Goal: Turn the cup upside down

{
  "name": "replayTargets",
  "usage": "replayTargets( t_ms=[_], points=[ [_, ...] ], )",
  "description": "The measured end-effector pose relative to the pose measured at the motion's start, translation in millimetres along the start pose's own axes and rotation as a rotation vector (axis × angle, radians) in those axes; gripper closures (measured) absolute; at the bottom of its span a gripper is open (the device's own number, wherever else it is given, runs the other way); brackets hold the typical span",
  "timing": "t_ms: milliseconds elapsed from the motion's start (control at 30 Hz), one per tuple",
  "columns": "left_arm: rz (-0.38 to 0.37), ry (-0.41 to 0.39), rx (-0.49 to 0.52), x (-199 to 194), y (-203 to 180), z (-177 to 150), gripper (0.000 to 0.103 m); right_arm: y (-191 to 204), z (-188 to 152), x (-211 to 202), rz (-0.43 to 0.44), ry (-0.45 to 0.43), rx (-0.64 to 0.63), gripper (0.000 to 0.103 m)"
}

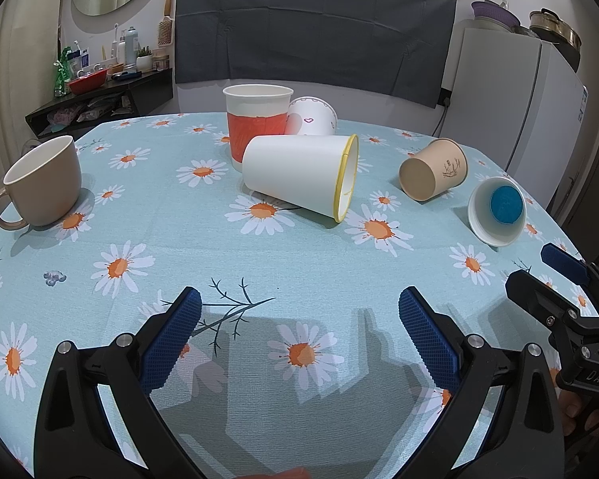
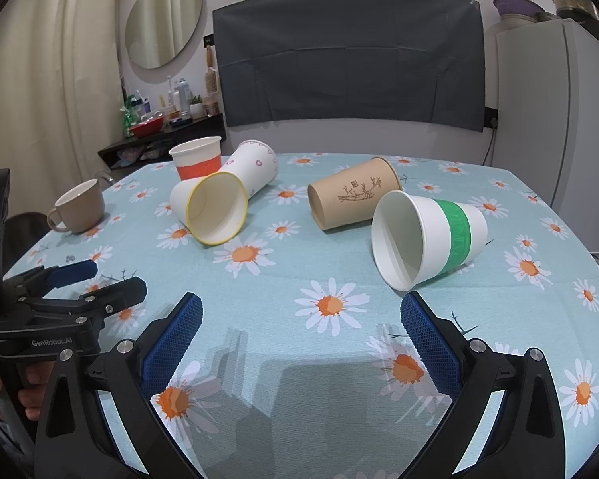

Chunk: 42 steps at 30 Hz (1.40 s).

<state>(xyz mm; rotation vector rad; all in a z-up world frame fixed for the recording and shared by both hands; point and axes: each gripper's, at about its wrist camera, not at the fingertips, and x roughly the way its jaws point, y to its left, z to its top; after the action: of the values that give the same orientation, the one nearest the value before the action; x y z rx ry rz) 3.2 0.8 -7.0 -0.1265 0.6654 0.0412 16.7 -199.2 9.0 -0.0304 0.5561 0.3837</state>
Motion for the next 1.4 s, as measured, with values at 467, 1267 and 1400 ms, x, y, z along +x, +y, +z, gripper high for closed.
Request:
replayTargets(
  t_ms=[467, 1267, 1400],
  points=[
    [-0.001, 0.002, -0.005, -2.6, -0.3, -1.8, 0.006, 0.6, -1.3, -0.4, 0.004, 0.0, 0.004, 0.008],
    [0.027, 0.016, -0.018, -3.0, 2.9, 2.4, 0.006, 0.2, -1.3, -3.5, -0.012, -0.014, 0.015, 0.008],
    [0.031, 0.064, -0.028, 2.0, 9.9, 12.2, 0.006, -4.8, 1.4, -2.8, 0.026, 0.004, 0.034, 0.008]
  ],
)
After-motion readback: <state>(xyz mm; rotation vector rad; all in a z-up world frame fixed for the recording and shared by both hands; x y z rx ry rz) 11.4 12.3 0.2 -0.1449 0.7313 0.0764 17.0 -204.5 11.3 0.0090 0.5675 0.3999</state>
